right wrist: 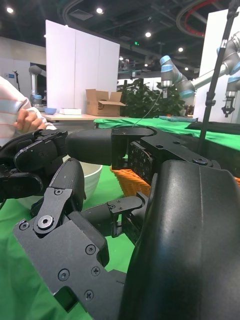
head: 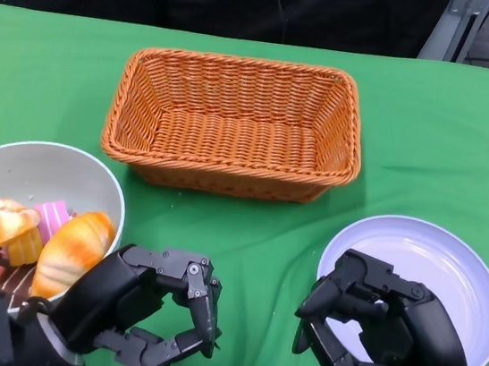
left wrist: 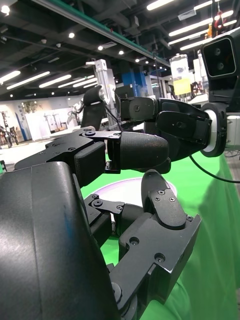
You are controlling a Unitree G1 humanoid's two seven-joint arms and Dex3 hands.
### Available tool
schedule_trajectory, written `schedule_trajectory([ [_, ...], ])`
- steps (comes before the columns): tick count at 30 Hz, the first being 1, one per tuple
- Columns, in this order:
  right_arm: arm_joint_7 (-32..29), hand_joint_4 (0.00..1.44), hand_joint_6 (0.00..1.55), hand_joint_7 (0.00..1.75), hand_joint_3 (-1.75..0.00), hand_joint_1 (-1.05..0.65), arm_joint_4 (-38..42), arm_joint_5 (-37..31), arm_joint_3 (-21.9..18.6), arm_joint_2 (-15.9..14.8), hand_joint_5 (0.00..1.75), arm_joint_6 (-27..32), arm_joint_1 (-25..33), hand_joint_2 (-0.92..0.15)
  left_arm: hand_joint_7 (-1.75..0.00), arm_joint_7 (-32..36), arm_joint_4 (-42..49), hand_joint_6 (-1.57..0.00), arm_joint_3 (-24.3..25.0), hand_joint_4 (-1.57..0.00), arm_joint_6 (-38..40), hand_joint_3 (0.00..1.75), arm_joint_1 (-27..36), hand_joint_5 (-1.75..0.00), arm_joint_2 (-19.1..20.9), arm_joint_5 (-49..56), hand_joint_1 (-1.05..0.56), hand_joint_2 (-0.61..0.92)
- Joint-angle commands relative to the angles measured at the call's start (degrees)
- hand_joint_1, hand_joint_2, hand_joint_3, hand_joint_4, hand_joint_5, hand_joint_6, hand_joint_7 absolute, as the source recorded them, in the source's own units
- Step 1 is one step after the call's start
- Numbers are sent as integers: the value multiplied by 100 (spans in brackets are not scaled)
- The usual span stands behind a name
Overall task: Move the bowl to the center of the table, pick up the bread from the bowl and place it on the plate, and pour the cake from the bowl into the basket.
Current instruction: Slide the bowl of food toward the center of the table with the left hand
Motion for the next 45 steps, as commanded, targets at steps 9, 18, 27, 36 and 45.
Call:
schedule_trajectory([
  [9,-104,78,77,116,-88,-20,-297,-10,-13,-97,152,278,18,-54,-120,204,-313,-85,-13,-82,230,92,80,-149,151,116,-8,60],
  [18,-97,79,76,116,-99,-16,-286,8,-1,-50,153,284,43,-48,-120,163,-259,-85,-23,-82,223,93,71,-149,153,79,-8,59],
  [27,-88,79,76,118,-100,-17,-303,34,-6,-47,154,302,65,-47,-121,143,-256,-86,-39,-82,219,95,87,-150,128,32,-6,59],
  [36,-123,78,76,118,-102,-17,-225,-24,30,13,154,230,33,-46,-88,668,-680,-88,366,-78,-347,60,30,-128,-54,-76,-29,72],
  [45,-115,79,76,118,-103,-17,-70,-74,26,62,152,94,-52,-46,-6,1412,-2048,-93,969,-82,159,20,-109,-45,377,-345,-50,92],
])
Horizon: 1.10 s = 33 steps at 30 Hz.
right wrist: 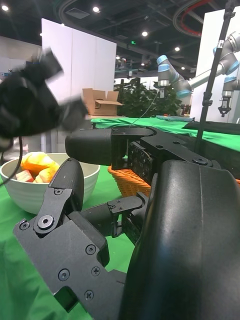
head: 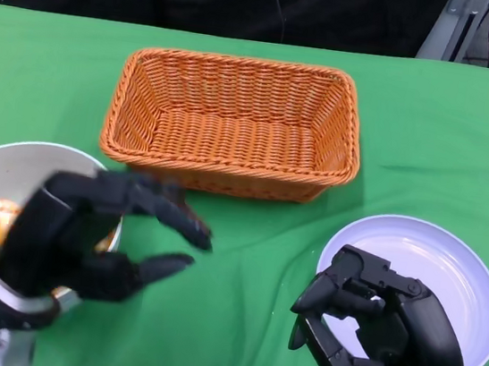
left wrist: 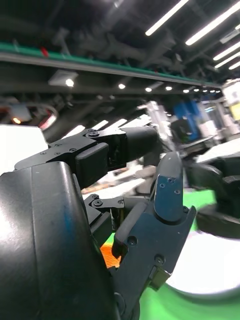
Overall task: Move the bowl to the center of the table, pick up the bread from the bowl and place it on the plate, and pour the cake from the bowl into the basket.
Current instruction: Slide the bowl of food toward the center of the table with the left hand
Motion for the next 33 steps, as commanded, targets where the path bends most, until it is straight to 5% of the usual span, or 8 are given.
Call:
schedule_trajectory([
  [1,26,80,76,118,-104,-17,47,57,-11,-17,152,-45,-61,-46,-3,365,-220,-90,381,-78,204,21,-138,-39,297,-41,-51,92],
  [8,-30,81,77,117,-103,-18,29,-23,8,6,151,-39,-53,-46,0,1184,601,-77,1256,-70,119,26,-795,-13,587,191,-61,92],
  [18,-8,80,77,116,-103,-18,58,21,1,6,151,-16,-39,-46,0,2826,2539,-66,1975,-67,-273,41,-1645,-3,1319,1434,-62,92],
  [33,-45,80,77,116,-101,-20,125,-37,-5,24,152,-43,-78,-47,-1,3864,5212,-70,1580,-72,88,42,-2380,-3,2247,2288,-68,92],
])
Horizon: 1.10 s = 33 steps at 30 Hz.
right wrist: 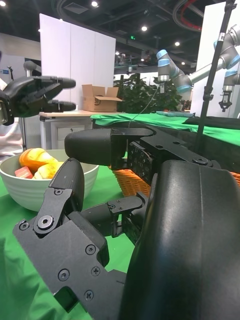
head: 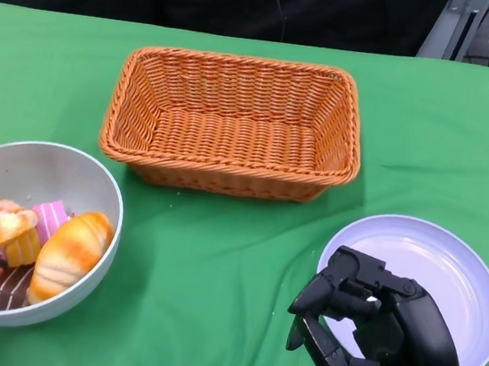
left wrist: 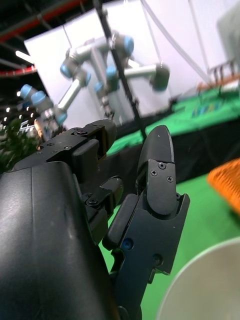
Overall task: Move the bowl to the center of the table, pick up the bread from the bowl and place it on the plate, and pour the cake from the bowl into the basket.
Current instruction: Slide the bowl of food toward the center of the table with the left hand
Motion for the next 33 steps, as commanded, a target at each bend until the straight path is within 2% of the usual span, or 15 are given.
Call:
schedule_trajectory([
  [1,-36,80,77,116,-100,-20,-18,27,-7,6,152,-28,-34,-47,-1,412,460,-70,-203,-73,83,42,-100,-3,286,355,-68,92],
  [5,-57,79,77,116,-101,-18,-21,29,1,25,152,-15,-27,-47,-2,428,812,-71,-199,-76,439,41,-187,-4,190,197,-62,92],
  [7,-62,79,77,116,-102,-18,-7,14,7,32,153,-34,-34,-47,-3,565,895,-75,-231,-81,594,40,-182,-6,117,196,-65,92],
  [12,-77,79,77,117,-105,-18,72,-16,5,58,154,-136,-58,-45,-1,539,962,-75,-413,-82,1208,53,-195,-4,100,259,-57,92],
  [15,-79,79,76,117,-105,-19,57,-21,6,54,153,-119,-60,-45,0,520,889,-72,-484,-79,1921,56,-257,-2,51,195,-60,92],
  [18,-72,79,76,117,-104,-19,94,-26,-4,51,152,-171,-75,-45,0,522,729,-71,-502,-77,2301,58,-242,-1,-6,139,-64,92],
  [24,-133,80,77,117,-103,-20,99,-67,0,75,153,-195,-87,-45,0,354,-148,-64,-554,-69,3090,60,57,0,-151,35,-66,92],
  [33,-125,79,76,117,-103,-19,85,-55,21,61,153,-192,-94,-46,0,96,-2162,-54,-794,-58,4504,58,861,0,-411,-74,-67,92],
])
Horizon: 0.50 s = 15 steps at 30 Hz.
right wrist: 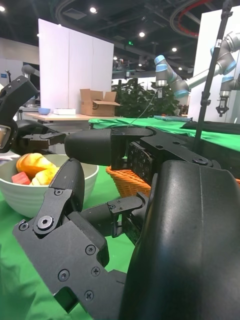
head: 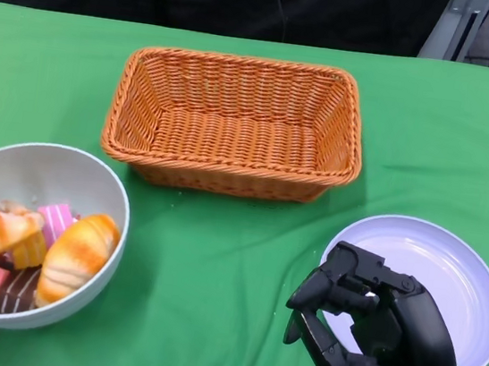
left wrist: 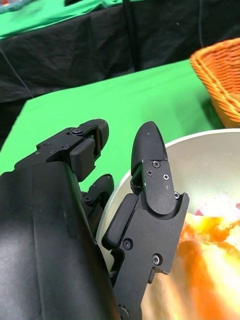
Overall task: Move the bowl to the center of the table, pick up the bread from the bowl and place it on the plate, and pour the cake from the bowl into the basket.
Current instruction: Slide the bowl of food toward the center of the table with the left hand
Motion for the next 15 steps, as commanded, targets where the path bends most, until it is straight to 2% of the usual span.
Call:
schedule_trajectory([
  [1,-35,79,77,116,-103,-18,8,-27,-4,-16,153,-58,-29,-46,0,-110,-542,-54,-88,-57,428,58,307,0,-70,-41,-67,92],
  [6,-41,79,76,116,-104,-18,-29,-2,16,-27,153,-12,-25,-46,0,-350,-1670,-54,-270,-59,1252,58,759,-1,-225,-194,-65,92],
  [15,-53,79,76,116,-102,-19,45,-15,19,-16,153,-108,-49,-47,0,-546,-2657,-47,-477,-43,2046,63,1140,0,-279,-214,-60,92],
])
